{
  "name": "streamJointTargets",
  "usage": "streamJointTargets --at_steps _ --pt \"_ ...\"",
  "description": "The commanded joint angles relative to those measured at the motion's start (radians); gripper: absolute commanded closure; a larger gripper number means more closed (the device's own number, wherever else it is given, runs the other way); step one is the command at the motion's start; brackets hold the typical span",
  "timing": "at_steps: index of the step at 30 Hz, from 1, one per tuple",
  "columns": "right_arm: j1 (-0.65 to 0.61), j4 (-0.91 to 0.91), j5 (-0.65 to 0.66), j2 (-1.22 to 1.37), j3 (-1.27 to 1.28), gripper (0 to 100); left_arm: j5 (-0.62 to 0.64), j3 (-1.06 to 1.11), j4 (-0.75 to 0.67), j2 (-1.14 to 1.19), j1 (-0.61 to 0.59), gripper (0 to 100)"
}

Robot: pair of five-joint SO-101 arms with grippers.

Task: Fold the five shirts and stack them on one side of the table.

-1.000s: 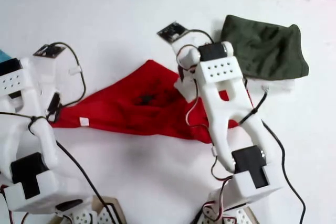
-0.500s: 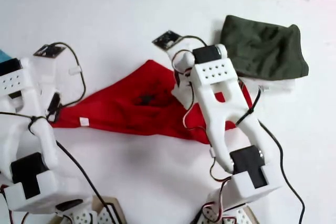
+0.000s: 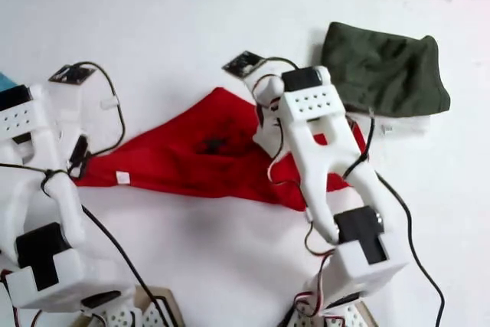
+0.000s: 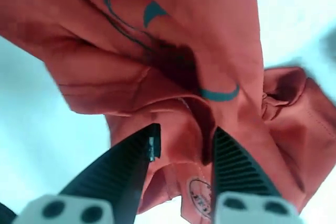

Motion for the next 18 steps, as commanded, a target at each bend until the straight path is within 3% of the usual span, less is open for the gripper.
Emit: streamJointTargets --at_steps 1,11,18 --pt "0.053 -0.027 0.009 0.010 -0.014 99.1 -0.003 0.001 -0.009 -0.048 -0.008 97" --pt "0.081 0.024 0.009 -0.251 -0.095 98.1 -0.002 -0.002 0.002 -0.054 0.028 97" --pt "0.136 -0.025 0.006 -0.452 -0.100 98.1 0.081 -0.139 0.127 -0.055 0.109 97"
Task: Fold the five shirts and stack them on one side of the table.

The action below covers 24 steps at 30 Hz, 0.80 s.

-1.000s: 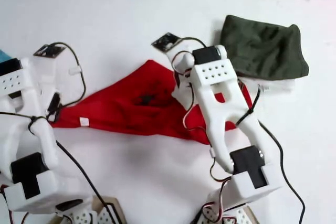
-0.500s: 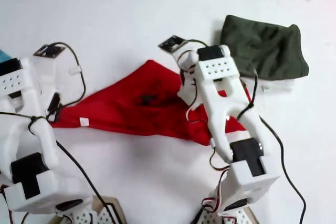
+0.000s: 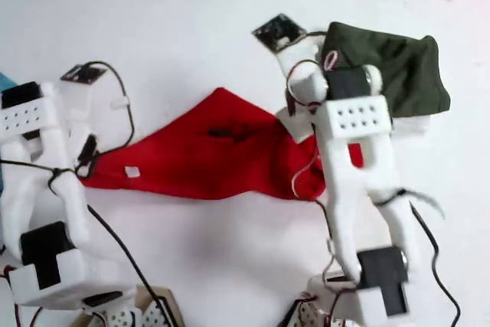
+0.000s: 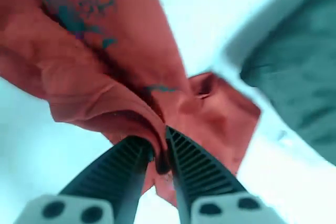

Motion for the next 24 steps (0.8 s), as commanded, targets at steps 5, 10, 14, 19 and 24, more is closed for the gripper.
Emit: streamJointTargets --at_steps 5,10,14,19,24 --pt "0.120 -0.127 0.002 -0.193 -0.044 98.1 0.078 -0.300 0.140 -0.058 0.049 97" --pt "0.131 -0.166 0.000 -0.255 -0.074 98.1 0.126 -0.420 0.141 -0.058 0.060 97" --pt "0.153 -0.265 -0.002 -0.272 -0.072 98.1 0.130 -0.513 0.141 -0.163 0.086 97" --pt "0.193 -0.254 -0.037 -0.325 -0.164 98.1 0.127 -0.493 0.140 -0.476 0.170 97" --pt "0.199 -0.240 -0.028 -0.412 -0.247 98.1 0.146 -0.435 0.121 -0.697 0.236 97"
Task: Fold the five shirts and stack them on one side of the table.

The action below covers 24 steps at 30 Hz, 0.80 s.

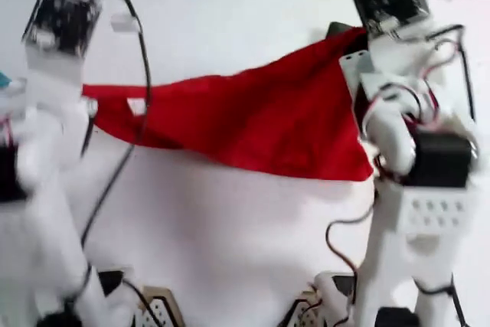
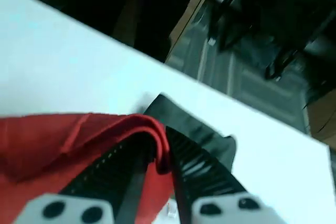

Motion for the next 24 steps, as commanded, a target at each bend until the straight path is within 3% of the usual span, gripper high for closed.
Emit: streamJointTargets --at_steps 1,24 --pt "0.015 0.005 -0.002 -0.088 -0.083 98.1 0.031 0.007 -0.008 -0.149 0.028 97" --pt "0.016 0.008 -0.009 -0.278 -0.470 98.1 0.040 -0.030 -0.149 -0.387 0.028 97"
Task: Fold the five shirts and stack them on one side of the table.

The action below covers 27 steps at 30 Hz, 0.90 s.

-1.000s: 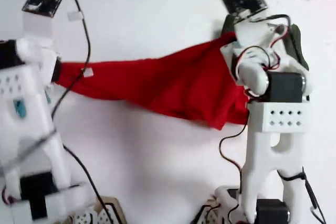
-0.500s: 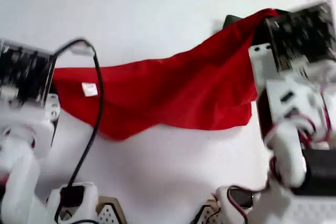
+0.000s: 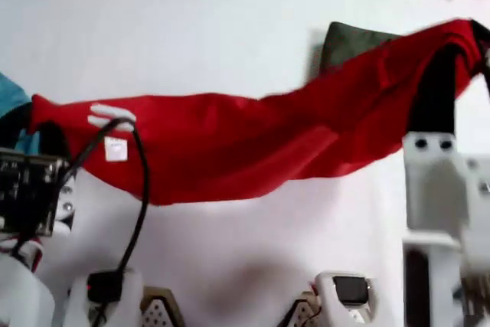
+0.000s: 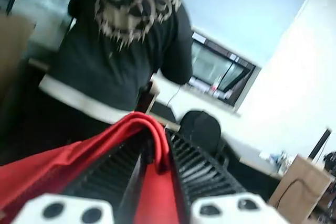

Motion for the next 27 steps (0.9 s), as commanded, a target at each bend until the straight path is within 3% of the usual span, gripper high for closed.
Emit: streamJointTargets --at_steps 1,8,22,27 --pt "0.012 0.013 -0.009 -0.028 -0.031 98.1 0.014 -0.028 -0.048 -0.023 0.012 97" --pt "0.019 0.030 -0.061 -0.058 -0.038 98.1 0.051 -0.028 -0.161 -0.072 0.011 97" --pt "0.064 0.028 -0.064 -0.128 -0.031 98.1 0.106 -0.077 -0.157 -0.071 0.011 97" --pt "0.062 0.031 -0.110 -0.002 -0.029 98.1 0.097 0.081 -0.224 -0.069 0.011 97"
